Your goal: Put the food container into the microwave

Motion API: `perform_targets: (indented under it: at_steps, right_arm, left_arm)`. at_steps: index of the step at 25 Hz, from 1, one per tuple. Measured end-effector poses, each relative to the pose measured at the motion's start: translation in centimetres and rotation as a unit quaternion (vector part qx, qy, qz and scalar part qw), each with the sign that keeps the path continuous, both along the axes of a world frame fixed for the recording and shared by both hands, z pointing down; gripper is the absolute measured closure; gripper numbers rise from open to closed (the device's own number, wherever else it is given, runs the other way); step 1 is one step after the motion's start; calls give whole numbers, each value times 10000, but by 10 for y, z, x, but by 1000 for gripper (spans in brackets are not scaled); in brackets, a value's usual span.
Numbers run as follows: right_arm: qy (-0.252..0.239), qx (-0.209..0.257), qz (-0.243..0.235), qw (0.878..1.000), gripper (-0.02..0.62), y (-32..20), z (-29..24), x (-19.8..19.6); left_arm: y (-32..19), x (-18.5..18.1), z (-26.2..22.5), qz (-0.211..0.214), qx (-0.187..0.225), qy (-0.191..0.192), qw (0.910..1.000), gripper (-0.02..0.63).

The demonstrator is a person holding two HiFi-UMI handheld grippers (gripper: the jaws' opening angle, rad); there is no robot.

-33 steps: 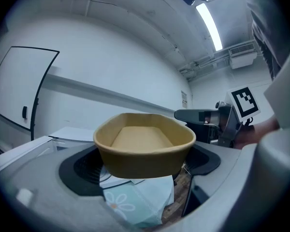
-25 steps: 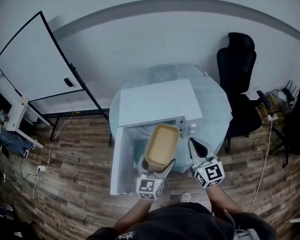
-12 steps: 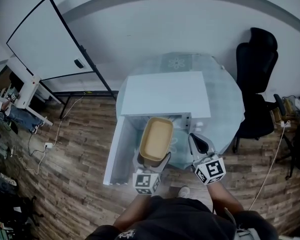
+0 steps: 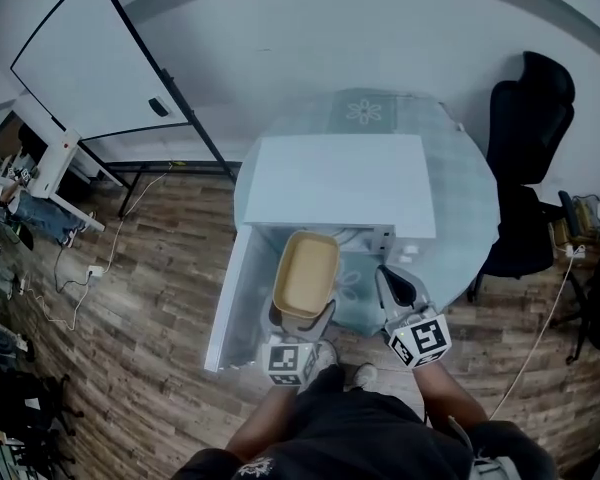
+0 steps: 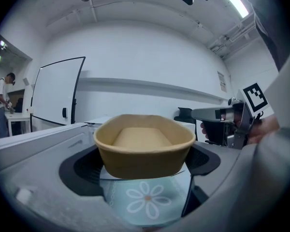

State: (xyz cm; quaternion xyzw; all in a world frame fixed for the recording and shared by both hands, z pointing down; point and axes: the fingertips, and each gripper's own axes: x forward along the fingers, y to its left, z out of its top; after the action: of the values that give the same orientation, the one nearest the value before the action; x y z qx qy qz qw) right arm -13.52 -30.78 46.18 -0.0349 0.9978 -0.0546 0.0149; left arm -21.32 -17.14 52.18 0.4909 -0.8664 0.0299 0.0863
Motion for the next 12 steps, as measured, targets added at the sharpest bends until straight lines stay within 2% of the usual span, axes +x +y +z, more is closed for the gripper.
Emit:
perform_targets:
  at_steps: [7, 12]
  right_arm:
    - [175, -79, -137, 9997, 594, -2, 11, -28]
    - [321, -38, -371, 9988, 594, 6, 22, -46]
  left_arm:
    - [-1, -20, 27, -228, 44, 127, 9996, 78]
    - [-3, -24, 59, -298, -57, 395, 9988, 78]
